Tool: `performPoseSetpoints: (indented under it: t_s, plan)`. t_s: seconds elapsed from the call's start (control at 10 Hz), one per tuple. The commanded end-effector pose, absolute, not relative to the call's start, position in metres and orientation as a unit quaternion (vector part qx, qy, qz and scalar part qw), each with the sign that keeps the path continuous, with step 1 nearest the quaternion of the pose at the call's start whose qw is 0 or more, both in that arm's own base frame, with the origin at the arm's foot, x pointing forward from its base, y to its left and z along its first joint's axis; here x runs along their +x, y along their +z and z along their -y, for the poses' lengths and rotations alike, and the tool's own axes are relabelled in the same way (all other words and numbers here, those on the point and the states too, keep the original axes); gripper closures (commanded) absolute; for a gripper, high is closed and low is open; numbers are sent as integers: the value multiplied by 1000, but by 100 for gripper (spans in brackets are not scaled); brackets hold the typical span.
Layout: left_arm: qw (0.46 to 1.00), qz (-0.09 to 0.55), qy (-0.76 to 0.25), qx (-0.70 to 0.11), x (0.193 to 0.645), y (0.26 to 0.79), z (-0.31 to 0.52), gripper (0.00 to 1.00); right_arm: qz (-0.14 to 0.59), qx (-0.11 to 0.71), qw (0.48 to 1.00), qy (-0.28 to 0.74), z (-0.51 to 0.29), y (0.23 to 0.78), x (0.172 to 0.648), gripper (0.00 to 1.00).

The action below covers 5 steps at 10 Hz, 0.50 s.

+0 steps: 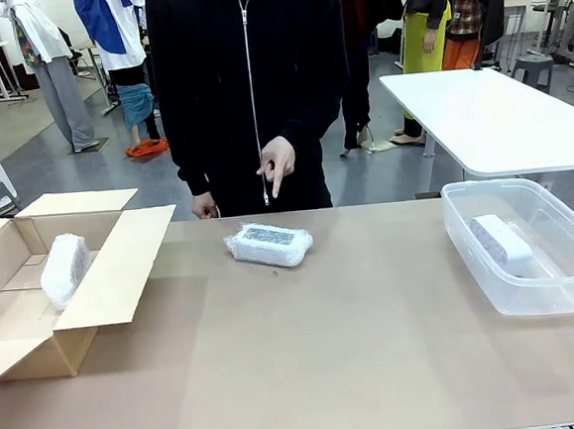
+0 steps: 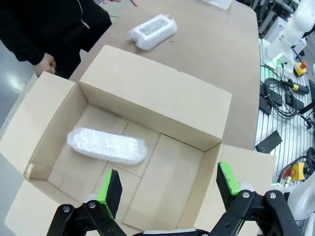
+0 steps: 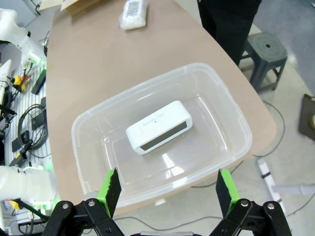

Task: Separate and place wrapped and unwrapped clocks.
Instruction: Pick up the Digital clock indicated by the person.

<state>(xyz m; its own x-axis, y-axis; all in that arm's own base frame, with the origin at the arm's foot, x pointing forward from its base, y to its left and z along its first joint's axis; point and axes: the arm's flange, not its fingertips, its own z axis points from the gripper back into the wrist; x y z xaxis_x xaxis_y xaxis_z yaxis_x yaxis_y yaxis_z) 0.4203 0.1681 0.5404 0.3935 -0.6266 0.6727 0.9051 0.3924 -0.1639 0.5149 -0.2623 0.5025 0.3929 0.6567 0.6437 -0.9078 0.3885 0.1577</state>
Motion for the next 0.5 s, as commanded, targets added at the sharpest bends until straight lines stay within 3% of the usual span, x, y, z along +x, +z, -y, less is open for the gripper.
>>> performPoseSetpoints:
  t_s: [0.0, 0.4]
  plan:
    - [788, 265, -488, -266, 419, 540, -170, 0, 249, 253, 793, 496, 261, 501, 514, 0]
    - [788, 265, -488, -266, 419, 540, -170, 0, 249, 253, 793, 496, 261, 501, 514, 0]
